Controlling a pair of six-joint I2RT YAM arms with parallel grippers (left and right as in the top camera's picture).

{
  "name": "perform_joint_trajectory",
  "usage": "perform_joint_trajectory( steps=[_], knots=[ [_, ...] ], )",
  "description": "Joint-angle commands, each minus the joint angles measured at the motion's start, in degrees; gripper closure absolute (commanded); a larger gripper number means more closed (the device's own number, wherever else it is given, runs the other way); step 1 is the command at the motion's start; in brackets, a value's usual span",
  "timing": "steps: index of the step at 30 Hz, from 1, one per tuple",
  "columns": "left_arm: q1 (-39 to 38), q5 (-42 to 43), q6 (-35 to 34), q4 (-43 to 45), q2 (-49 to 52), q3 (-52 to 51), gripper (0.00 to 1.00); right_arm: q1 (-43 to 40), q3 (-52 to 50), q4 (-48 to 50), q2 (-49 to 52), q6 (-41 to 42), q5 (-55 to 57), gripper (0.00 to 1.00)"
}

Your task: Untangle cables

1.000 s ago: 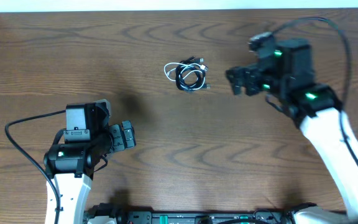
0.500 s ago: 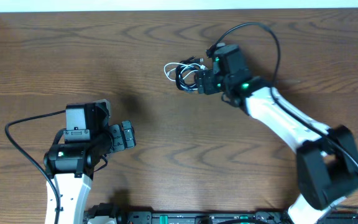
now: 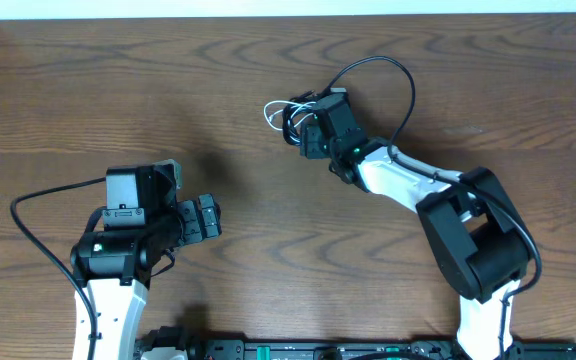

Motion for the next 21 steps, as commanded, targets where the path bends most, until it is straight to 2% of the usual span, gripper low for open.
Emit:
perform_joint_trajectory(
  steps=[1,4,7,9,15,21],
  knots=[
    [0.31,0.90,-0.50,-0.02,0.00,1.25,0.02,0.24,1.09,1.25,1.29,6.40,4.70,0.33],
    [0.31,0.90,-0.50,-0.04,0.00,1.25,0.02,0.24,1.09,1.55,2.01,9.62,6.78,0.36],
    [0.31,0.87,-0.50,-0.17,0.00,1.25,0.02,0.24,1.09,1.68,2.56,12.04,7.61,0.43],
    [0.31,0.90,-0.50,-0.22,0.00,1.25,0.02,0.24,1.09,1.99,2.91,12.72,7.63,0.55],
    [0.31,0.90,-0.52,-0.20,0.00,1.25,0.02,0.24,1.09,1.31,3.08,12.79,8.90,0.73],
    [0.31,0.90,-0.50,-0.17,0.00,1.25,0.02,0.20,1.09,-1.25,3.08,12.76,8.87,0.75]
  ],
)
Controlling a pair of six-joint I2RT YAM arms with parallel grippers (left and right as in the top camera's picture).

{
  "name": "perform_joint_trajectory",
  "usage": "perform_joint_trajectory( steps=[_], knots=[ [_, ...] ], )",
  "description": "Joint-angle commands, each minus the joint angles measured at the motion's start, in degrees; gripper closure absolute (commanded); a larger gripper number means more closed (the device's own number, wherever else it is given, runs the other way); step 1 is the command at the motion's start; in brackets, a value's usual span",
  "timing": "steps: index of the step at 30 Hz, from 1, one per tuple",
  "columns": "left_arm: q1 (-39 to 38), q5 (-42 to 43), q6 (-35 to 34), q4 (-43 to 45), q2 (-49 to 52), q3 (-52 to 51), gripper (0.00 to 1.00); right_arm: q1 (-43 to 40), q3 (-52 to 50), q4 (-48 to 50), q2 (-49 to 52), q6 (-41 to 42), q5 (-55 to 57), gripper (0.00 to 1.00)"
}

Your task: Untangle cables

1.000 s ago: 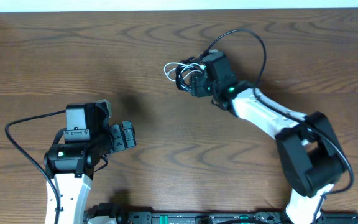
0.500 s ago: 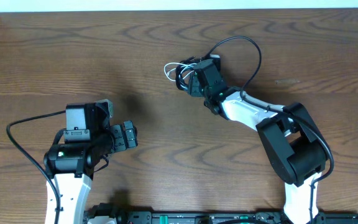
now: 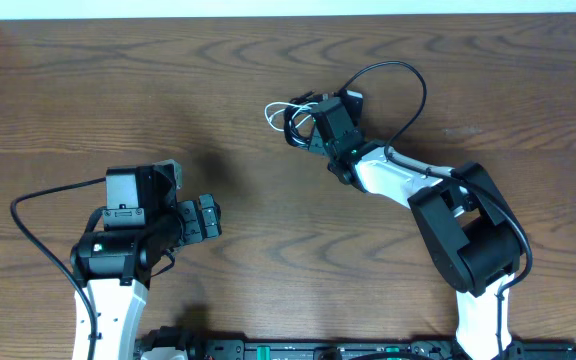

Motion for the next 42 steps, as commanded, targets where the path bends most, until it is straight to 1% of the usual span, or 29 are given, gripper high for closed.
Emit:
perform_joint_trajectory(
  steps=[1,3,5,8,9,11,13,17,19,21,24,27,31,35,37,42],
  knots=[
    [0.31,0.85,-0.50,-0.11,0.00,1.25,0.02,0.20,0.83,-1.07,0.92,0.68,1.64,0.73],
    [0.31,0.85,-0.50,-0.13,0.00,1.25,0.02,0.26,0.83,-0.81,0.92,0.70,1.66,0.72],
    [0.31,0.85,-0.50,-0.11,0.00,1.25,0.02,0.31,0.83,-0.31,0.92,0.70,1.62,0.75],
    [0.31,0.85,-0.50,-0.11,0.00,1.25,0.02,0.31,0.83,-2.69,0.92,0.70,1.42,0.94],
    [0.31,0.85,-0.50,-0.11,0.00,1.25,0.02,0.31,0.83,-4.13,0.90,0.70,1.42,0.99],
    [0.31,0.85,-0.50,-0.09,0.00,1.25,0.02,0.28,0.83,-8.13,0.74,0.61,1.29,0.99],
    [0.31,0.85,-0.50,0.15,0.00,1.25,0.02,0.28,0.83,-12.74,-0.15,-2.49,0.35,0.99],
    [0.31,1.31,-0.55,1.29,0.02,1.25,0.02,0.31,0.83,-19.98,-5.05,-15.41,-6.71,0.99],
    [0.31,3.78,-0.55,2.45,0.07,1.25,0.02,0.44,0.83,-24.06,-8.68,-20.33,-9.92,0.99],
    [0.31,8.37,-0.55,4.83,0.26,1.25,0.02,0.59,0.83,-28.26,-12.17,-22.29,-12.44,0.99],
    [0.31,14.84,-0.57,9.09,1.22,1.25,0.02,0.61,0.83,-34.07,-16.68,-22.25,-15.78,0.99],
    [0.31,18.73,-0.81,11.43,3.15,1.25,0.02,0.61,0.83,-37.00,-20.90,-22.25,-18.82,0.99],
    [-0.02,19.41,-3.21,11.21,6.78,1.22,0.02,0.59,0.83,-36.96,-25.09,-21.79,-18.88,0.99],
    [-2.01,20.61,-3.37,11.13,10.38,1.25,0.02,0.61,0.83,-35.56,-26.86,-21.09,-20.04,0.99],
    [-3.58,20.59,-3.37,11.54,12.46,1.25,0.01,0.61,0.83,-34.91,-26.97,-20.33,-21.88,0.99],
    [-7.63,20.63,-3.43,13.68,17.62,1.25,0.01,0.61,0.83,-30.93,-26.95,-18.53,-30.45,0.99]
  ],
)
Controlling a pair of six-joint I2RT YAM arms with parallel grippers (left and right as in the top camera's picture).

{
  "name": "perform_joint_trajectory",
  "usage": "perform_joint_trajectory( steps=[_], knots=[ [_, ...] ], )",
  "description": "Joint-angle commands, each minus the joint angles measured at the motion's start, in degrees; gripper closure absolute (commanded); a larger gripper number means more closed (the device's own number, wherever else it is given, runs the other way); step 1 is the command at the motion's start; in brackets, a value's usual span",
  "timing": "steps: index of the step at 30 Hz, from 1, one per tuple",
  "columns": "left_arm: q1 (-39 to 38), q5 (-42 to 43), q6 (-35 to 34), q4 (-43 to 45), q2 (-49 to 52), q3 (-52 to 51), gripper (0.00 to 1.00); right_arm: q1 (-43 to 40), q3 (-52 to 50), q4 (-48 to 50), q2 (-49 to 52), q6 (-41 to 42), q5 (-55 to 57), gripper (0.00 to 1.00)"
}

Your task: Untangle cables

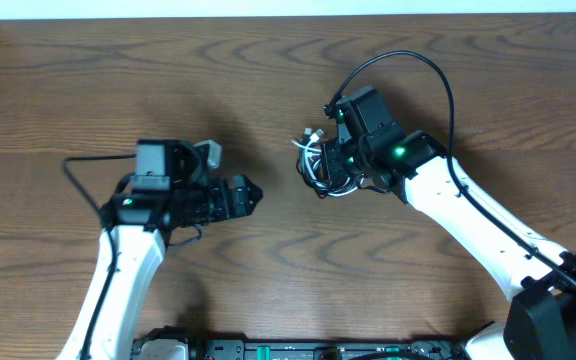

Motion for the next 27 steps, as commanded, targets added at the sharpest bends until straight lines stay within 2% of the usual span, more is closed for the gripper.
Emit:
perform_joint_trajectory(
  steps=[1,9,17,18,21,22,27],
  knots=[
    [-2.97,1.22,-0.94,1.84,3.72,1.25,0.01,0.50,-0.02,2.95,-1.14,1.92,-8.04,0.99],
    [-7.30,1.18,-8.92,12.61,9.99,1.22,0.00,0.50,-0.02,4.83,-1.14,7.48,-12.70,0.99],
    [-8.50,0.96,-12.74,18.97,15.96,1.25,0.14,0.50,-0.02,8.17,-1.14,8.63,-19.39,0.99],
    [-8.50,0.98,-12.74,19.56,16.57,1.25,0.19,0.50,-0.02,8.76,-1.14,9.11,-20.00,0.99],
    [-8.50,0.98,-12.70,21.05,17.44,1.25,0.49,0.50,-0.02,9.14,-1.14,10.01,-20.33,0.99],
    [-8.50,0.98,-12.70,21.68,17.46,1.25,0.55,0.46,-0.02,9.11,-1.14,10.01,-20.35,0.99],
    [-8.44,0.96,-12.66,24.65,17.44,1.25,0.56,0.46,-0.02,8.92,-1.14,9.99,-21.51,0.99]
  ],
)
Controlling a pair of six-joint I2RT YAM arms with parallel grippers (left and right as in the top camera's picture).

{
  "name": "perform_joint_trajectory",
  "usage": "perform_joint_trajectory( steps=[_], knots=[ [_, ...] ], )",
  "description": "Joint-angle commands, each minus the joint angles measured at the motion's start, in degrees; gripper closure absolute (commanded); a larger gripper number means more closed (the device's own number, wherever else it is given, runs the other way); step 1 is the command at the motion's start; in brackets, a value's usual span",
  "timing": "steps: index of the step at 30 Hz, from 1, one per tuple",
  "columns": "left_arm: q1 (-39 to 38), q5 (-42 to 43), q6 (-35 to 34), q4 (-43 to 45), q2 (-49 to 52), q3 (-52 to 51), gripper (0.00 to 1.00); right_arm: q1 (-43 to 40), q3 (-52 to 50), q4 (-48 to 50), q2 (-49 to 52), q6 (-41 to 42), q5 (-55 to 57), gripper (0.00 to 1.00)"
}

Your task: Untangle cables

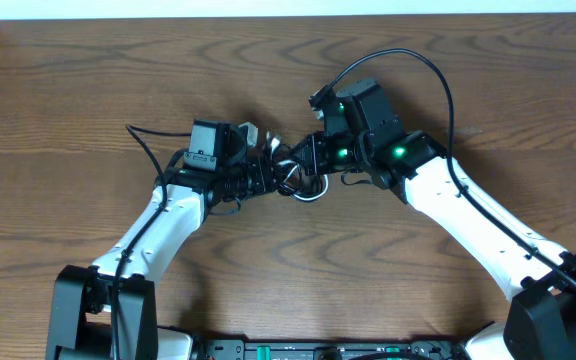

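A small tangle of black and white cables (306,192) lies just left of the table's middle in the overhead view, the only view given. My right gripper (314,160) comes in from the right and is shut on the tangle's right side. My left gripper (272,172) reaches in from the left, with its fingertips right at the tangle's left side. Black cable strands hide its jaws, so its state does not show. A white loop hangs out of the tangle's near edge.
The brown wooden table (118,70) runs to a white strip at the far edge. The right arm's own black lead (423,62) arcs above its wrist. The left arm's lead (148,145) loops behind its wrist.
My left gripper has moved right and away from me, from about a hand's width left of the tangle to touching it. The right gripper holds the tangle at about the same place, slightly leftward.
At first my right gripper was at the tangle at the back of the table, with the left arm folded at the near left. Later the right gripper held the tangle nearer the middle and the left arm reached toward it. Now both grippers meet at the tangle.
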Motion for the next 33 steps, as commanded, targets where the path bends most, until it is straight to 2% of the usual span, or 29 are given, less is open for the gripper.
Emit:
perform_joint_trajectory(
  steps=[1,4,10,18,21,25,27,29,30,31,33],
  knots=[
    [-0.07,-0.09,-0.31,1.20,0.02,1.14,0.56,0.46,0.02,0.11,-1.14,0.85,-2.84,0.99],
    [-0.07,-0.22,-0.28,2.32,0.02,1.14,0.58,0.46,0.02,0.09,-1.14,0.87,-3.19,0.99],
    [-0.07,-0.33,-0.07,2.56,0.02,1.14,0.92,0.02,0.02,-0.63,-1.14,0.79,-1.79,0.99],
    [2.34,-2.03,4.79,-1.73,-0.87,1.14,0.92,-5.92,0.02,-12.26,-1.14,0.79,12.74,0.99],
    [5.53,-3.69,5.11,-4.33,-3.17,1.14,0.92,-10.25,0.02,-20.15,-1.14,0.79,23.56,0.99],
    [8.70,-0.94,5.05,-5.25,-8.66,1.14,0.93,-14.69,0.02,-27.32,-1.14,0.61,34.93,0.99],
    [9.11,2.71,3.58,-4.96,-11.67,1.14,0.93,-16.24,0.02,-27.80,-1.14,-0.35,33.35,0.99],
    [8.70,6.60,0.00,-3.93,-14.43,1.14,0.93,-16.92,0.02,-26.38,-1.14,-3.52,25.42,0.99],
    [8.28,8.13,-1.05,-3.23,-15.41,1.14,0.93,-16.92,0.02,-25.31,-1.14,-5.27,20.22,0.96],
    [7.72,9.46,-2.05,-2.43,-16.41,1.14,0.93,-16.90,0.02,-24.26,-1.14,-7.02,15.39,0.86],
    [6.60,10.38,-4.07,-1.22,-18.03,1.14,0.93,-16.44,0.02,-21.49,-1.14,-12.55,3.06,0.58]
  ],
)
